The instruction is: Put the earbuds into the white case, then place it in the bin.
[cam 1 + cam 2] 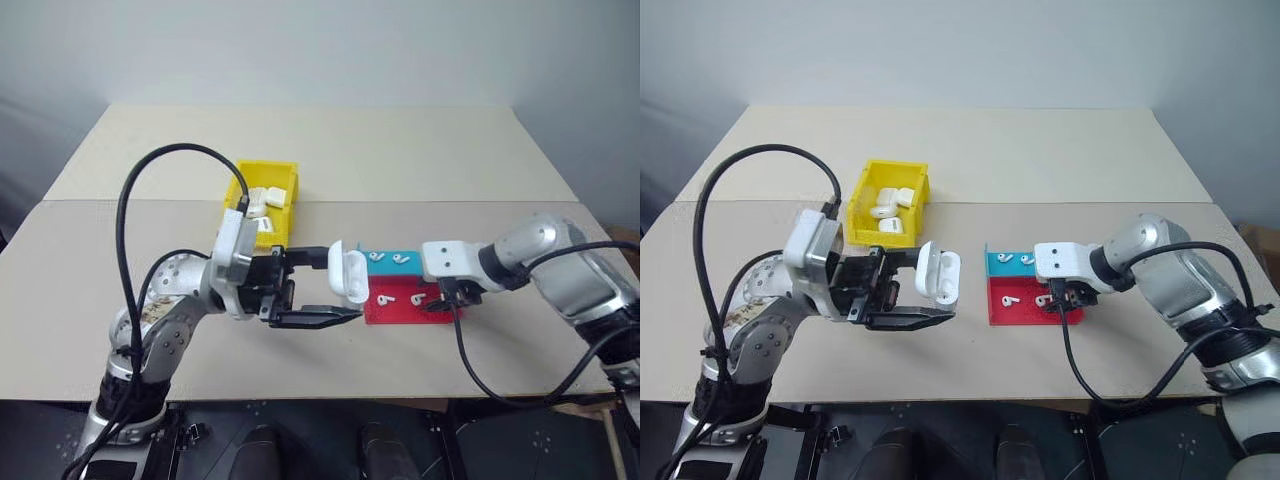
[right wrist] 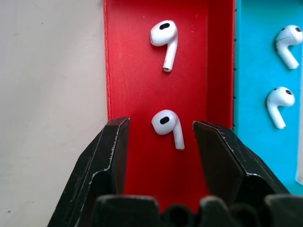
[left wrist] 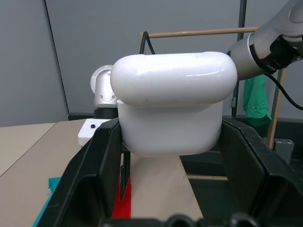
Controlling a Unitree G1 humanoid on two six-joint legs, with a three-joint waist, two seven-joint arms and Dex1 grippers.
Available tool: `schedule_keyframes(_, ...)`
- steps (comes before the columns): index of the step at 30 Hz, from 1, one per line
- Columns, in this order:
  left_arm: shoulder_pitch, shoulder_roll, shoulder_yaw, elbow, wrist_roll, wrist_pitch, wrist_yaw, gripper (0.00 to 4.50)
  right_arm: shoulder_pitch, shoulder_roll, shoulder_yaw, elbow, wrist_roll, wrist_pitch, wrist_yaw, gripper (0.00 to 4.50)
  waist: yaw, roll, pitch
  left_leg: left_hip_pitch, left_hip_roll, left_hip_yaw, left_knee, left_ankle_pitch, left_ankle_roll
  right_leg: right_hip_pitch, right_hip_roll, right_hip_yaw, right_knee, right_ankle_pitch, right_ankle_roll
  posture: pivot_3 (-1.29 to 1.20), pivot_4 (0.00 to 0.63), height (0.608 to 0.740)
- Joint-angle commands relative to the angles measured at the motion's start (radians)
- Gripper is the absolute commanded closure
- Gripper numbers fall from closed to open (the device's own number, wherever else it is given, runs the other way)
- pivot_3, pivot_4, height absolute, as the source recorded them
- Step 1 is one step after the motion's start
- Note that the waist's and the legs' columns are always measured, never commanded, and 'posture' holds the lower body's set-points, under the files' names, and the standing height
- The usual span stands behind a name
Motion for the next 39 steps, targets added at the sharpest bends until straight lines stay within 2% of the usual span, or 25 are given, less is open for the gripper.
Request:
schedule_keyframes(1,0.002,0.015,0.004,-0.049,-0.01,-0.008,0.022,1.68,-0.026,0.021,-0.006,0.043,-0.037,-0.058,0.022,1.9,0.0,0.0,0.0,0.0,0.0,0.0,0.0,0.0,0.0,0.0,0.0,0.0,0.0,0.0,0.0,0.0,0.15,0.74)
schedule_keyframes(10,0.013,0.047,0.013,-0.064,-0.019,-0.005,0.051,1.68,-0.034,0.089,-0.004,0.136,-0.105,-0.112,0.049,1.9,0.0,0.0,0.0,0.0,0.0,0.0,0.0,0.0,0.0,0.0,0.0,0.0,0.0,0.0,0.0,0.0,0.15,0.74)
schedule_keyframes(13,0.014,0.055,0.014,-0.067,-0.019,-0.005,0.06,1.68,-0.026,0.094,-0.009,0.144,-0.115,-0.124,0.061,2.45,0.0,0.0,0.0,0.0,0.0,0.0,0.0,0.0,0.0,0.0,0.0,0.0,0.0,0.0,0.0,0.0,0.15,0.74)
schedule_keyframes(17,0.014,0.061,0.011,-0.068,-0.02,-0.004,0.072,1.68,-0.019,0.092,-0.031,0.119,-0.109,-0.098,0.067,3.8,0.0,0.0,0.0,0.0,0.0,0.0,0.0,0.0,0.0,0.001,0.0,0.0,0.0,0.0,0.0,0.0,0.15,0.74)
schedule_keyframes(20,0.011,0.061,0.008,-0.066,-0.022,-0.003,0.077,1.68,-0.012,0.08,-0.073,0.085,-0.09,-0.061,0.053,3.86,0.0,0.0,0.0,0.0,0.0,0.0,0.0,0.0,0.0,0.0,0.0,0.0,0.0,0.0,0.0,0.0,0.15,0.74)
schedule_keyframes(24,-0.014,0.047,0.009,-0.039,-0.034,-0.004,0.079,1.68,0.019,0.039,-0.225,-0.075,0.066,0.159,0.077,3.86,0.002,0.001,0.0,0.0,0.0,0.0,0.0,0.0,0.0,0.0,0.0,0.0,0.0,0.0,0.0,0.0,0.15,0.74)
schedule_keyframes(28,-0.052,0.019,0.012,0.008,-0.045,-0.011,0.071,1.68,0.065,0.035,-0.528,-0.296,0.35,0.546,0.011,3.86,0.014,0.0,0.0,0.0,0.0,0.0,0.0,0.0,0.0,0.0,0.0,-0.001,0.0,0.0,0.0,0.0,0.15,0.74)
schedule_keyframes(29,-0.058,0.018,0.012,0.016,-0.046,-0.012,0.065,1.68,0.076,0.058,-0.588,-0.335,0.391,0.586,-0.03,3.86,0.016,0.0,0.0,0.0,0.0,0.0,0.0,0.0,0.0,0.0,0.0,-0.001,0.0,0.0,0.0,0.0,0.15,0.74)
schedule_keyframes(31,-0.087,0.006,0.006,0.048,-0.046,-0.015,0.052,1.68,0.062,0.178,-0.778,-0.424,0.517,0.712,-0.172,3.86,0.015,0.0,0.0,0.001,0.0,0.0,0.0,0.0,0.0,0.001,0.0,-0.001,0.0,0.0,0.0,0.0,0.15,0.74)
schedule_keyframes(34,-0.124,-0.02,0.004,0.093,-0.05,-0.02,0.038,1.68,-0.009,0.326,-0.951,-0.488,0.67,0.913,-0.343,3.86,0.014,0.0,0.0,0.002,0.0,0.0,0.0,0.0,0.0,0.002,0.0,0.0,0.001,0.0,0.0,0.0,0.15,0.74)
schedule_keyframes(36,-0.144,-0.037,0.006,0.122,-0.051,-0.024,0.026,1.68,-0.065,0.414,-1.032,-0.506,0.763,1.026,-0.442,3.86,0.013,0.001,0.0,0.001,0.0,0.0,0.0,0.0,0.0,0.001,0.0,0.0,0.002,0.0,0.0,0.0,0.15,0.74)
schedule_keyframes(39,-0.181,-0.067,-0.012,0.178,-0.02,-0.041,0.015,1.68,-0.115,0.513,-1.074,-0.571,0.87,1.076,-0.564,3.86,0.014,0.001,-0.001,0.001,0.0,0.0,-0.002,0.0,0.0,0.0,0.0,0.0,0.002,0.0,0.0,0.0,0.15,0.74)
